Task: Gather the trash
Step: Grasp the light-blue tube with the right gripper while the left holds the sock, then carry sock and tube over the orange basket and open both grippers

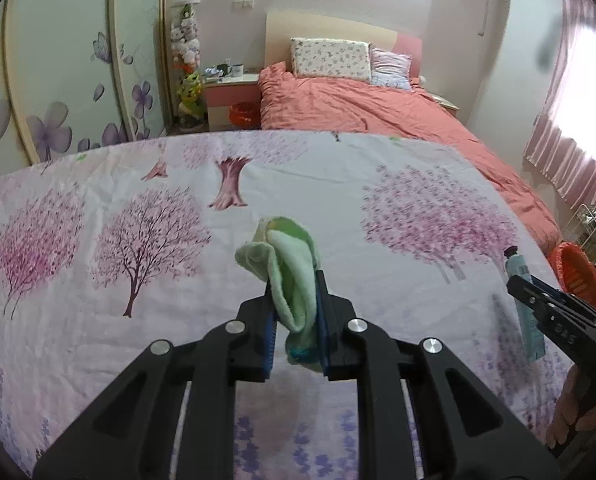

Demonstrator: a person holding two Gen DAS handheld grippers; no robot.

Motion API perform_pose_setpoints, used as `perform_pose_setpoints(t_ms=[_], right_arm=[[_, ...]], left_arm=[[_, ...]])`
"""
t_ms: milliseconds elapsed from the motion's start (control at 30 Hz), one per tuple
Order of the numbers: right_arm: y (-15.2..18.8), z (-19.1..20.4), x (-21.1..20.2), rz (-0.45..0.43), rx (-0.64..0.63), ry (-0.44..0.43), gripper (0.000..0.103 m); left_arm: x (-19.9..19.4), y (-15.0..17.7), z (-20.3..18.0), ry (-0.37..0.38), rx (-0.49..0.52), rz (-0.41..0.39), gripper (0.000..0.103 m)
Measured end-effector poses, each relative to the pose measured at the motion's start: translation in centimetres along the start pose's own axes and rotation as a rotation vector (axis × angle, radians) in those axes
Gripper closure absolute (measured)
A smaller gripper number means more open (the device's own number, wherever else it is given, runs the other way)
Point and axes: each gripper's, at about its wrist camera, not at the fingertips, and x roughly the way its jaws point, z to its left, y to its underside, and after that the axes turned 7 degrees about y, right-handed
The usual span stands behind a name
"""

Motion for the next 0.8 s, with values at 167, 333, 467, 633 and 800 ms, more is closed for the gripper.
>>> perform_pose_setpoints(t_ms=[167, 333, 467, 633, 800], right_arm=[[-0.2, -1.7, -3.2, -0.059, 0.02, -0.011, 0.075], [-0.4, -2.6, -5.8, -0.113, 0.023, -0.008, 0.075], [-0.7, -3.4, -7.7, -0.154, 0.03, -0.007, 0.075], [-0.9, -4.6, -9.4, -0.192, 0.043, -0.006, 0.075], [-1.0, -6.3, -10.8, -0.224, 0.074, -0.001, 0.075]], left_arm=[[-1.7, -0.6, -2.6, 0.022, 0.037, -0.029, 0.086], [-3.0, -1.0, -5.3, 0.045, 0.078, -0.044, 0.086], [-4.2, -1.0, -7.7, 0.068, 0.115, -0.056, 0.086], [-5.5, -1.2, -10.5, 0.109, 0.157, -0.072, 0.086], [-6.3, -1.2, -13.5, 0.144, 0.2, -0.082, 0.086]])
